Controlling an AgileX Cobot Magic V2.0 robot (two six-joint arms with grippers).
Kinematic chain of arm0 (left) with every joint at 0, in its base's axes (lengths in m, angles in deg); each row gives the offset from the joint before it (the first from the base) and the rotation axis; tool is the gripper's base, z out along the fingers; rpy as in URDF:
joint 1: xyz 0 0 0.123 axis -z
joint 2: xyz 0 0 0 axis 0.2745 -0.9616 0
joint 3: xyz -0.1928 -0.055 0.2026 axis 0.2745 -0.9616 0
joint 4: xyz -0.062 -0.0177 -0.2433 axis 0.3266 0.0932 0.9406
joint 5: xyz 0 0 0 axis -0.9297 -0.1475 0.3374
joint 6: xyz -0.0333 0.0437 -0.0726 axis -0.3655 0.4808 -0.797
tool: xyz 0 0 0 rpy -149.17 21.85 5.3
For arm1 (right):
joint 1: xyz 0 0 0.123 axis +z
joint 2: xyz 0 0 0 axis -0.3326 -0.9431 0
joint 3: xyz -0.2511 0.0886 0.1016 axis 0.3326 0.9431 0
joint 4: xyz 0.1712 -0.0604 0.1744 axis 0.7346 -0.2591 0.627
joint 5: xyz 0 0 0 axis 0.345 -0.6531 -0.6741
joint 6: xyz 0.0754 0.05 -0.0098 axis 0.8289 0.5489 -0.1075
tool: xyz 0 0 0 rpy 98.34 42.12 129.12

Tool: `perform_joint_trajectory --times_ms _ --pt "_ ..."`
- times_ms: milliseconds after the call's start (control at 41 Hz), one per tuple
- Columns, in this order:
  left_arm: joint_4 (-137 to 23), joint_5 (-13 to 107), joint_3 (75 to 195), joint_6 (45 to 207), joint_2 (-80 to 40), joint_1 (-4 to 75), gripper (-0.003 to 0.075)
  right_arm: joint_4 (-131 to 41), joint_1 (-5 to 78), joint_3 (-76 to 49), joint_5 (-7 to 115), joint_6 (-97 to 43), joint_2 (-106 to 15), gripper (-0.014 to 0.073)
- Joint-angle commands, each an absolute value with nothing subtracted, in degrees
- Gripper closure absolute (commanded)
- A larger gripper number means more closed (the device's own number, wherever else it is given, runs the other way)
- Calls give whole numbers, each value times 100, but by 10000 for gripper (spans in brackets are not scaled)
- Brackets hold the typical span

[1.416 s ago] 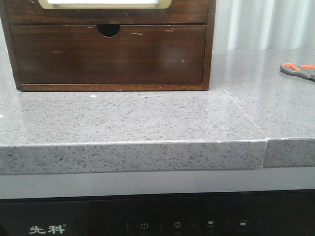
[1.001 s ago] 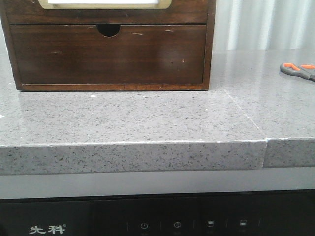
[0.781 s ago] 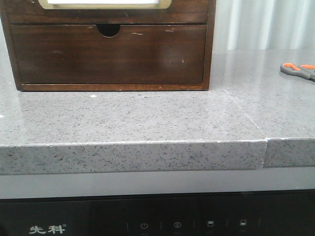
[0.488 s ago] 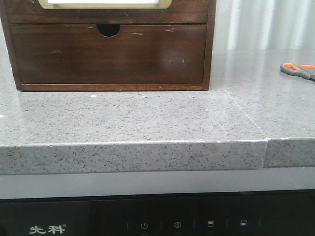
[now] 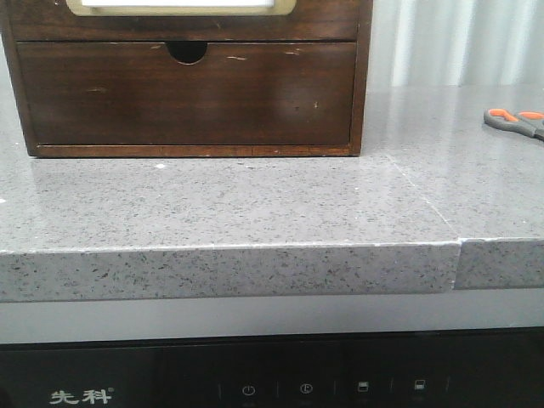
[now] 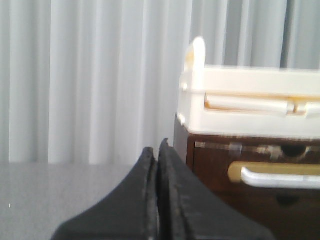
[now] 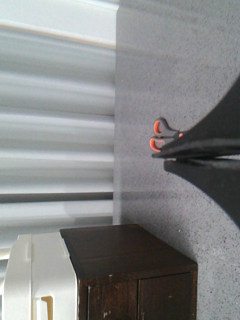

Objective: Put scissors in drawer with both arms

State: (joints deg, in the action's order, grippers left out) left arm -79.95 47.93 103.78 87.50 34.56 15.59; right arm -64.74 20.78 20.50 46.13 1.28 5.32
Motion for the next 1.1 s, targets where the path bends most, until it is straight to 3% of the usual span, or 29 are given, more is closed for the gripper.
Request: perform_joint_trajectory --times_ms 0,220,830,879,952,977,1074 --pt "-7953 4892 11201 8691 2953 1544 741 -6609 2078 1374 4671 123 -23 711" --pt "-7964 6417 12316 8706 2071 1544 741 -6609 2078 411 3622 123 -984 711" --pt "-7988 7006 11843 8706 1560 1544 729 -6952 2078 413 2671 123 -2187 704" --pt "-7988 7091 11843 8706 1560 1544 691 -6952 2078 413 2607 123 -2219 673" --pt "-8011 7185 11843 8706 1560 1544 563 -6952 2078 413 2570 123 -2242 566" --pt "-8011 7213 11843 8706 1560 1544 533 -6952 2078 413 2568 123 -2246 503" --pt "-8043 7267 11843 8709 1560 1544 294 -6990 2078 413 2569 118 -2246 216"
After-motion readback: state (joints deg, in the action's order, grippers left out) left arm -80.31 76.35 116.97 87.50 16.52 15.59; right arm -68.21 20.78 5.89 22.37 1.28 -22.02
